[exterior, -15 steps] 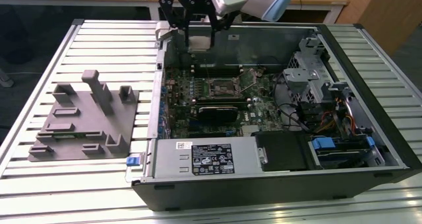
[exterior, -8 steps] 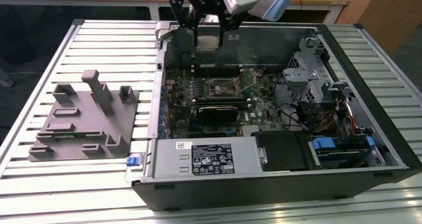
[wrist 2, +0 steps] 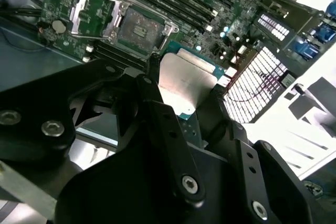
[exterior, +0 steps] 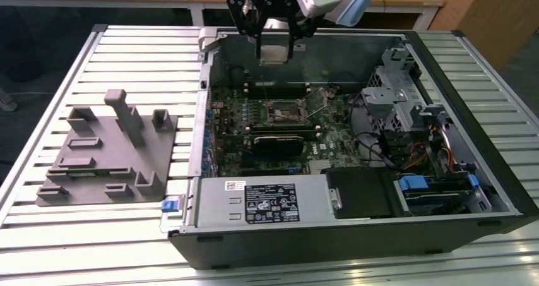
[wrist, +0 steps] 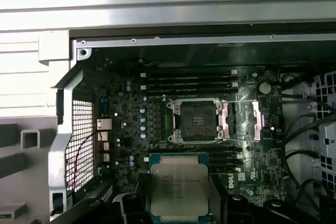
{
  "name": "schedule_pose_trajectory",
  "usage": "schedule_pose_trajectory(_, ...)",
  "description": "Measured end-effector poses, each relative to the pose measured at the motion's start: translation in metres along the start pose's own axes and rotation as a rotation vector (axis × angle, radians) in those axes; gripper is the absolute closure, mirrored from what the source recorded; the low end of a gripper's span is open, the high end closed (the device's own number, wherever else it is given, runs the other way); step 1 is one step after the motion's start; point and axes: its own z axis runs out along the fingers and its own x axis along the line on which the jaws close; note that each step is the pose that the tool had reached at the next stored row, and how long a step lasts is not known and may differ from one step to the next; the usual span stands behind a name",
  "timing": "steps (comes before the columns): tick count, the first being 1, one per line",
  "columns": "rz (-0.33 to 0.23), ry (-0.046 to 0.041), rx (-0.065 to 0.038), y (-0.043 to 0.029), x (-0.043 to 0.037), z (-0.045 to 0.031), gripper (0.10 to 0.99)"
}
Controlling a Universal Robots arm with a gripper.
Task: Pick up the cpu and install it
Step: 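Pick up the cpu and move it towards the insertion slot, then place the cpu into insertion slot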
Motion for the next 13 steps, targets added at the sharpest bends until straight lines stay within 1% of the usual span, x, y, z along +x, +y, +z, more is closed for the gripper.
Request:
schedule_pose_trajectory(8, 0.003, -0.0002, 0.000, 0.0002, -0.0025, 0.0000, 0.553)
schedule_pose_trajectory(13, 0.049, -0.0036, 0.000, 0.0002, -0.0026, 0.0002, 0.553)
